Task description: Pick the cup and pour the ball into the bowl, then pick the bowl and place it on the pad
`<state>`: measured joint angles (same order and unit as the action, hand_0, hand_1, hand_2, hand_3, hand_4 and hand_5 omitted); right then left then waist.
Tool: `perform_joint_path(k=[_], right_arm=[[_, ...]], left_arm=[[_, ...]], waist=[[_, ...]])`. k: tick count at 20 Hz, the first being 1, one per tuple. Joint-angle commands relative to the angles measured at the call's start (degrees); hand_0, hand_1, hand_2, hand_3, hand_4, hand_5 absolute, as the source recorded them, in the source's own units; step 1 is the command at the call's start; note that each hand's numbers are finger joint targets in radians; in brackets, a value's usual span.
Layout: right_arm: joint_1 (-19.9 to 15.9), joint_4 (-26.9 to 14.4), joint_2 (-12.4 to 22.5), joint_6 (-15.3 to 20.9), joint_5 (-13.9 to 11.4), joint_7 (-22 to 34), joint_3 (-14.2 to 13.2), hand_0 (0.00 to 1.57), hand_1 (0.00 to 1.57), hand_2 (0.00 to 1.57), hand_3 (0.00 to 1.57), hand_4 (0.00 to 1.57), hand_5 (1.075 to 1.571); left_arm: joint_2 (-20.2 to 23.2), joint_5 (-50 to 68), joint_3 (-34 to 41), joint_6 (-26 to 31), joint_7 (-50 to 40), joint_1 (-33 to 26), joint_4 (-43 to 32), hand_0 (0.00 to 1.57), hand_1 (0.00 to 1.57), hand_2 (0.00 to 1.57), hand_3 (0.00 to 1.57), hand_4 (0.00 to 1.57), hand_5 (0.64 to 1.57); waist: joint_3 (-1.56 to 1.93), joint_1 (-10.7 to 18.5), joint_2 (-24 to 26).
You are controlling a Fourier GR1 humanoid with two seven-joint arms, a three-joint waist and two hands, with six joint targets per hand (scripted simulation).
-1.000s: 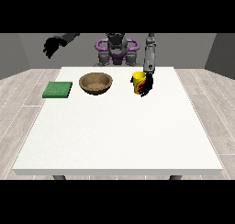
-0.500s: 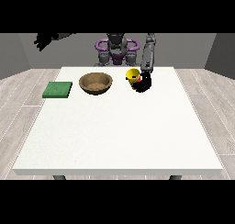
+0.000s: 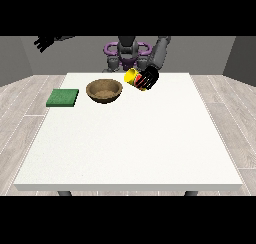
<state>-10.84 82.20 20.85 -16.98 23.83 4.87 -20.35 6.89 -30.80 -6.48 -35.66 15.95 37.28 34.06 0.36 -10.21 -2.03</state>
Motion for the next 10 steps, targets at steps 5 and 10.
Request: perform_joint_path(k=[5, 10], right_arm=[[1.70, -11.49, 3.61, -5.24, 1.52, -4.40, -4.75, 0.00, 0.00, 0.00, 0.07, 0.69, 1.559], [0.25, -12.70, 3.16, -5.47, 0.63, -1.81, -2.24, 0.00, 0.00, 0.00, 0.00, 0.69, 1.558]], left_arm=[[-4.83, -19.11, -12.38, -3.14, -21.82, 7.83, -5.73, 1.36, 1.36, 1.57, 1.57, 1.46, 1.535], [-5.93, -27.04, -17.53, 5.28, -34.00, 16.19, -9.22, 1.36, 1.36, 1.57, 1.57, 1.47, 1.529]], waist=[[-0.22, 3.06, 2.98], [-0.28, 2.38, 5.26]])
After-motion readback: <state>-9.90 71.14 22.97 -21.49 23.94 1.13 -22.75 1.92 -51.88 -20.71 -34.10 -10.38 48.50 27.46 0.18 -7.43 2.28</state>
